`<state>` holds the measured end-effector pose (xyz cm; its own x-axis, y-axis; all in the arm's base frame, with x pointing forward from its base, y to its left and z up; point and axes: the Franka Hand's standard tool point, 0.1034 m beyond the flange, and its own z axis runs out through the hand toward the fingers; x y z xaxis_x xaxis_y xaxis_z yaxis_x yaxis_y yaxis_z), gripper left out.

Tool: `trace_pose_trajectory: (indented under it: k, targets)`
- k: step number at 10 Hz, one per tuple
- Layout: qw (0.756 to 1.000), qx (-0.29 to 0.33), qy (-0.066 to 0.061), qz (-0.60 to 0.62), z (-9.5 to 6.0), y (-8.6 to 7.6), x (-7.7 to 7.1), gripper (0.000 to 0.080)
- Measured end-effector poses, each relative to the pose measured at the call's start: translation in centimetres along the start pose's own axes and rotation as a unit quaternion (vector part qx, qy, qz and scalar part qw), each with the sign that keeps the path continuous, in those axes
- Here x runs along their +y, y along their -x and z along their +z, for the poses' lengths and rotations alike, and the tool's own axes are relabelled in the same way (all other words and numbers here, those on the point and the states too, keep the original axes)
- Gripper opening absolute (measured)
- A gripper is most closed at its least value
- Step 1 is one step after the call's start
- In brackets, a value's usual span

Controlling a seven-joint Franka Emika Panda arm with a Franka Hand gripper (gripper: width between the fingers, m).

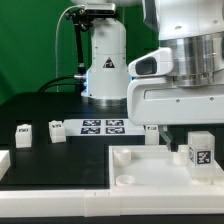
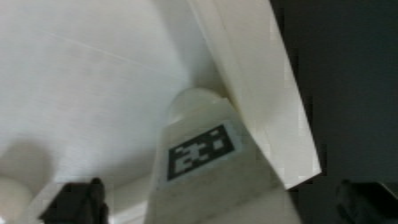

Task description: Assemble one leg

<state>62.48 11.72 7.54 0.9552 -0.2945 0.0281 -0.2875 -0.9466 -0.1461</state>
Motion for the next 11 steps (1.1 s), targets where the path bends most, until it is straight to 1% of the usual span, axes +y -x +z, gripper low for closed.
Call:
trace_pose_trajectory:
  k: [2,4,5,6,8,9,11]
  targets:
    - [0.995,0.0,0.001,-0.098,0.06,0.06,0.16,0.0649]
    - [0.995,-0.001,0.001,-0.102,0.1,0.06,0.2,0.0649]
    - [0.995,-0.001,0.001,-0.102,0.11,0.06,0.21,0.0623]
    - [0.995,-0.001,0.0,-0.098,0.12,0.07,0.21,0.0623]
    - [0.996,-0.001,0.001,-0.084,0.12,0.06,0.22,0.0284]
    - [0.998,-0.001,0.0,-0.058,0.13,0.07,0.22,0.0288]
    - [0.998,-0.002,-0.003,0.069,0.16,0.06,0.27,0.0288]
